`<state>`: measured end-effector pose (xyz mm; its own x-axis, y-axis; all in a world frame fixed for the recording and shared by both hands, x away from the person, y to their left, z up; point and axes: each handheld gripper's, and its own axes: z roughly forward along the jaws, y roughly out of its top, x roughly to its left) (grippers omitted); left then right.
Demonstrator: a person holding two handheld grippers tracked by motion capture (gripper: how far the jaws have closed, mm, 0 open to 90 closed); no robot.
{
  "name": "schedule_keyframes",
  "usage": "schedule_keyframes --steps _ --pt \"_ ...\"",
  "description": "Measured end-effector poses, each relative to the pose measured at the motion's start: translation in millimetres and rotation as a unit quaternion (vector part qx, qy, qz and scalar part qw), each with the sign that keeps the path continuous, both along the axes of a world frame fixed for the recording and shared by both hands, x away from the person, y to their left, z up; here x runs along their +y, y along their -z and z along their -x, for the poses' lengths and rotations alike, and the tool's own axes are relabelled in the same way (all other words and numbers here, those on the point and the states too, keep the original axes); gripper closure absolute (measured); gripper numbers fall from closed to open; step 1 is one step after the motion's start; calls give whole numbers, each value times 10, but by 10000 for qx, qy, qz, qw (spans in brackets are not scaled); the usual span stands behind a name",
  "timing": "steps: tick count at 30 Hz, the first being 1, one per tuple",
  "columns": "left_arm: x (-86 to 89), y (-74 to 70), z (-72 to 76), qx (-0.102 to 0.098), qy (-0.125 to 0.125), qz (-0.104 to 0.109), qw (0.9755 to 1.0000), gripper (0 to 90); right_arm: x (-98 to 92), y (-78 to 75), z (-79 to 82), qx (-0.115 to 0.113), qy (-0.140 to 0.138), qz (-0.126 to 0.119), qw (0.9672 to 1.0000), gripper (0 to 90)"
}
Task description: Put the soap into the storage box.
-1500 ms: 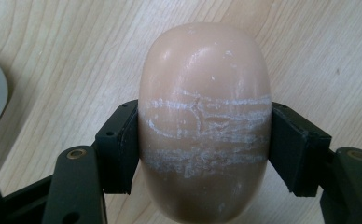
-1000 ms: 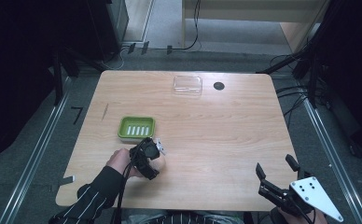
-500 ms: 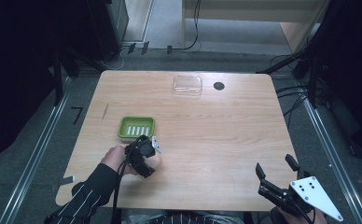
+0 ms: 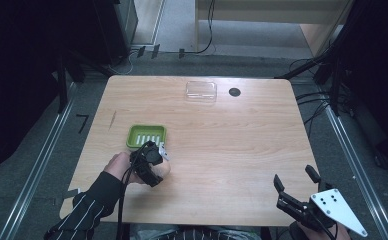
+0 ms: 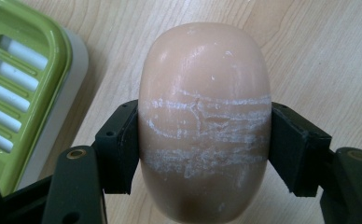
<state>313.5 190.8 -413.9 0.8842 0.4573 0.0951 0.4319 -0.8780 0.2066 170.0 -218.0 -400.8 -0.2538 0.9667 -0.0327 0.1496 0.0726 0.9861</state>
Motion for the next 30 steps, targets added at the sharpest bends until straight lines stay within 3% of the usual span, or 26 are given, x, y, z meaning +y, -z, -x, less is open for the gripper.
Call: schedule_keyframes --steps 10,30 --pt "40 -20 -18 34 24 15 10000 337 7 -1 -2 4 -1 3 10000 133" --pt "181 -206 -152 -164 -7 64 9998 337 7 0 -3 22 -1 -12 10000 133"
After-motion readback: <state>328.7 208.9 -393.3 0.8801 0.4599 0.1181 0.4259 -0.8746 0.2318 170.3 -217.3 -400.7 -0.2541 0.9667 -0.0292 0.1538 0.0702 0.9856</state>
